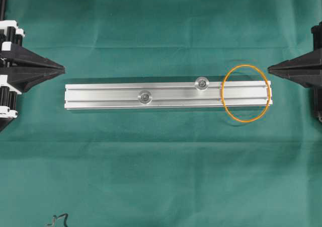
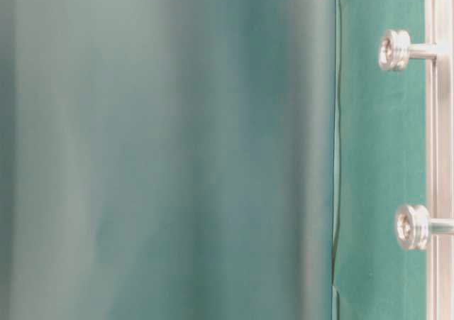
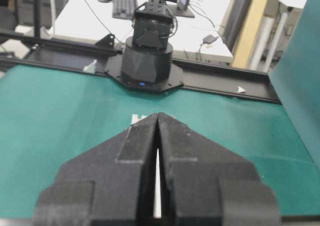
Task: Hook the rubber onto the shaft.
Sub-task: 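Open the right gripper and move it toward the orange rubber band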
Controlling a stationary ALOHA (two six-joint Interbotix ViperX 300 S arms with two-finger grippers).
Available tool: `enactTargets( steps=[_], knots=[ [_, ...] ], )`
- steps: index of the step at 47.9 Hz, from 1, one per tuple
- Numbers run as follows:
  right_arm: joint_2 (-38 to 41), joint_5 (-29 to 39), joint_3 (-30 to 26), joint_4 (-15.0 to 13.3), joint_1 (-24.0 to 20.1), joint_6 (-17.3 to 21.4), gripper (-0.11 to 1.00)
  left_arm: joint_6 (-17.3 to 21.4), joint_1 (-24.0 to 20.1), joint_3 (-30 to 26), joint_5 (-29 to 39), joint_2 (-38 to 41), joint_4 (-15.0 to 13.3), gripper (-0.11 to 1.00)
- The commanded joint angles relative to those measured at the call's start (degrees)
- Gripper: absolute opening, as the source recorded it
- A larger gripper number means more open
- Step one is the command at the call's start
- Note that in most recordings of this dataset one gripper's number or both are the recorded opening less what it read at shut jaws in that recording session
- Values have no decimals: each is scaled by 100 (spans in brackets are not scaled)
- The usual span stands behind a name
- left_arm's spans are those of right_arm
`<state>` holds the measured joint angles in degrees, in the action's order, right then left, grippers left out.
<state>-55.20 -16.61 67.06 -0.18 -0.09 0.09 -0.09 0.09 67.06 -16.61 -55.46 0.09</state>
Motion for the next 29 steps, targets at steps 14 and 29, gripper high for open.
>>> enactTargets(
  steps=[14,29],
  knots=[
    [-9,677,-378,26,0,97,1,35,-18,-281,343,-35,141,2],
    [-26,1046,-492,26,0,105,1,9,-18,-290,439,-70,141,2]
  ],
)
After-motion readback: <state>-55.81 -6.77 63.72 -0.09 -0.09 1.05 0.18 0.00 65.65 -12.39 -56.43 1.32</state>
